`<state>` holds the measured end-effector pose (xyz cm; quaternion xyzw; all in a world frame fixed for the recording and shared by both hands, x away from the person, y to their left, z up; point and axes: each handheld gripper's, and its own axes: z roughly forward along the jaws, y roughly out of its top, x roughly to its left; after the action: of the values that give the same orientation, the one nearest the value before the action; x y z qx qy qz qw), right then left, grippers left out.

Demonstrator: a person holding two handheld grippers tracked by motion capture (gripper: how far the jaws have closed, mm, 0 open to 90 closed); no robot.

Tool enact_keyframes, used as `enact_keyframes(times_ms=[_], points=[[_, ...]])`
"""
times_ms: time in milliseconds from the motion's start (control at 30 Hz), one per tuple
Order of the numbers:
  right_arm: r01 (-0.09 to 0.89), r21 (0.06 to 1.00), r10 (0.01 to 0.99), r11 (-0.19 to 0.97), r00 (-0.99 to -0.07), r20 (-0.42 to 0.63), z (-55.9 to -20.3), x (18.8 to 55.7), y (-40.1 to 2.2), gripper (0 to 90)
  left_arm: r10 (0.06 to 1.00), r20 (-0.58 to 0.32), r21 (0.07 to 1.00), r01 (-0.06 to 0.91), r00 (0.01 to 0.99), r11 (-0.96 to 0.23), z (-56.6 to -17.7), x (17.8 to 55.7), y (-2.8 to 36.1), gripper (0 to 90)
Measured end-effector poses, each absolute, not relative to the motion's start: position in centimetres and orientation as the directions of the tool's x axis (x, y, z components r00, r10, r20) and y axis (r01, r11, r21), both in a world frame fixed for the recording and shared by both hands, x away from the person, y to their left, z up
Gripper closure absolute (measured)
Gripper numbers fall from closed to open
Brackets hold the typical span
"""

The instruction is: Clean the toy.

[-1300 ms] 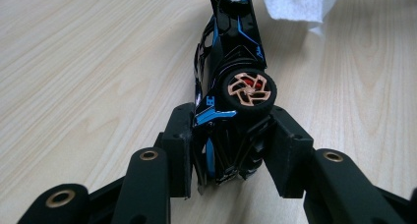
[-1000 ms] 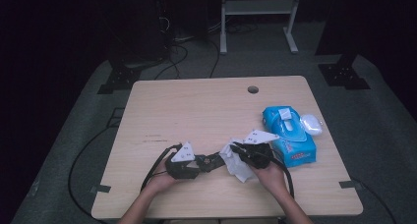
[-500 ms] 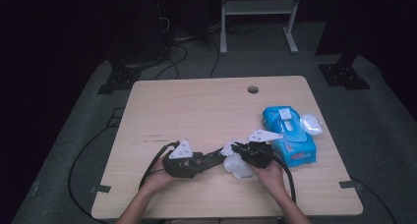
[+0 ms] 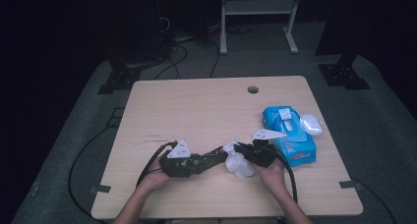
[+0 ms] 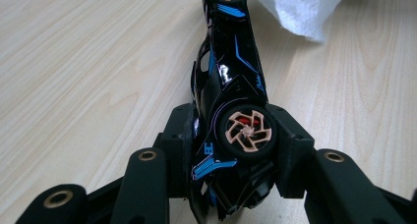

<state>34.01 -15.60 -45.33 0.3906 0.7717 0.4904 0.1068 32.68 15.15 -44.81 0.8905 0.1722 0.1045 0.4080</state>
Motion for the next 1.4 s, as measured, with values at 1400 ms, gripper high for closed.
enact_keyframes(times_ms=[1400], points=[[0.525,0.836,0.68,0.161,-0.673,0.291,-45.1,34.2,-17.4,82.8,0.373,0.126,0.58,0.237,0.919,-0.78,-42.7,35.3,6.6,59.0]])
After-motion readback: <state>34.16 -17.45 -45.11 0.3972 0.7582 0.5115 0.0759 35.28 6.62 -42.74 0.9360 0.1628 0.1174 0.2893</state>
